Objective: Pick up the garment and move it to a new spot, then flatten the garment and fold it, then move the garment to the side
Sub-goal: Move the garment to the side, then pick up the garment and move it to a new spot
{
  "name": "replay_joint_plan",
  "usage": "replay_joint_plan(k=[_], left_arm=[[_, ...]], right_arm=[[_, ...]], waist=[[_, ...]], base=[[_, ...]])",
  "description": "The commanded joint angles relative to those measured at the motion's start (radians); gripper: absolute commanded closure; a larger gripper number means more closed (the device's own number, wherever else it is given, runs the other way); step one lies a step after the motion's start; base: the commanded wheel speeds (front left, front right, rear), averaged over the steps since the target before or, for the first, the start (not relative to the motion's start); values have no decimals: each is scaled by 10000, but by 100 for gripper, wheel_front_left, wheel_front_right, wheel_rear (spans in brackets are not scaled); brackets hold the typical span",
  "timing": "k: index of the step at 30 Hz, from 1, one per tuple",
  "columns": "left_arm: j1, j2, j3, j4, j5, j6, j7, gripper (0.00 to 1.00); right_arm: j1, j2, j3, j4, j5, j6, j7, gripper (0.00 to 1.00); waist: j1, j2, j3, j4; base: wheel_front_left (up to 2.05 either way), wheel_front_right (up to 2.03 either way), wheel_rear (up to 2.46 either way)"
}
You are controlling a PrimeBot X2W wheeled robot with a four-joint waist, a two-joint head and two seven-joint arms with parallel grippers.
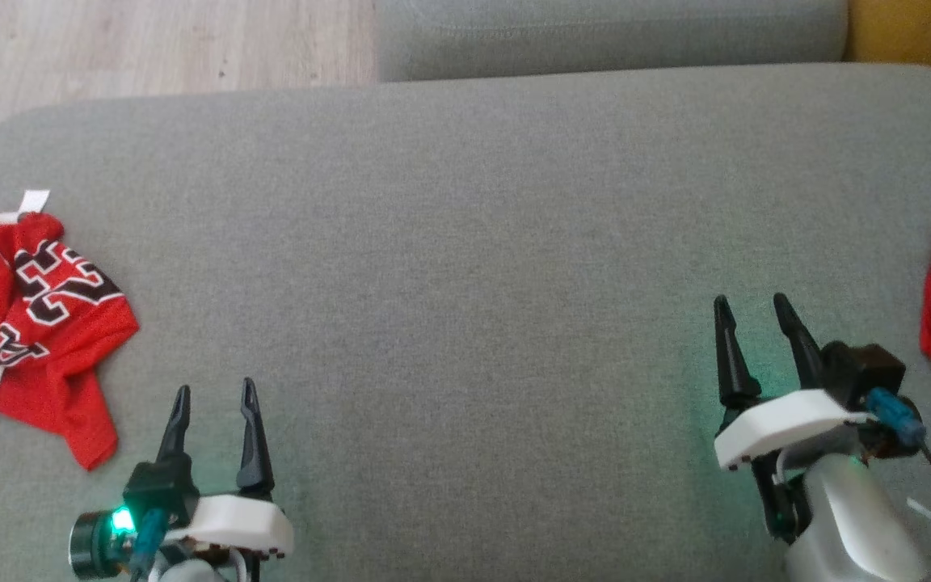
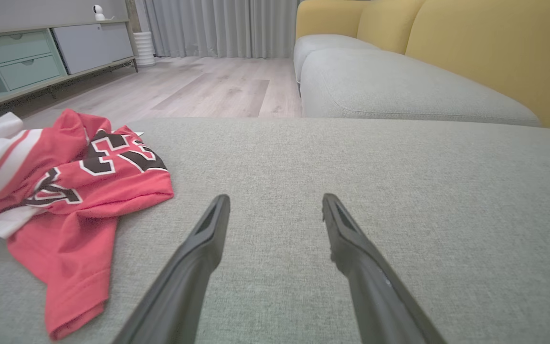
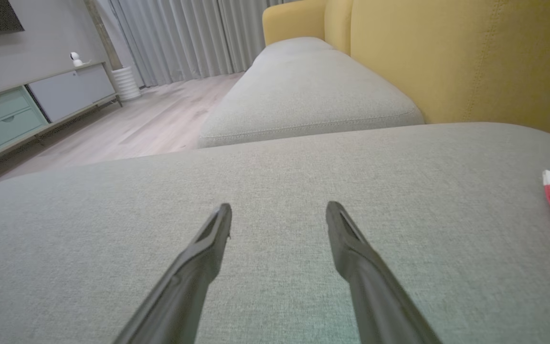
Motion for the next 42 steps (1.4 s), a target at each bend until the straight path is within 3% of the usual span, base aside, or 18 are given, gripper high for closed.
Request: replay_joint_plan(k=[1, 16, 32, 42], left_arm=[[-82, 62, 251, -278, -110, 110, -82, 0], [610, 61, 304, -415, -58, 165, -82, 0], [724, 61, 1354, -455, -613, 507, -82, 0], [460, 61, 3107, -757, -1099, -93, -82, 0]], right_arm=[[-7, -19, 315, -339, 50, -7, -110, 0], [696, -19, 733, -395, 301, -7, -110, 0], [365, -18, 2543, -571, 405, -7, -110, 0], [-106, -18, 3315, -471, 434, -7, -110, 0]], waist=[[1, -1, -181, 39], [1, -1, -667, 477], [1, -1, -191, 3606], [1, -1, 283, 3543]], base=[[0, 0, 0], [0, 0, 0], [0, 0, 0], [0, 0, 0]])
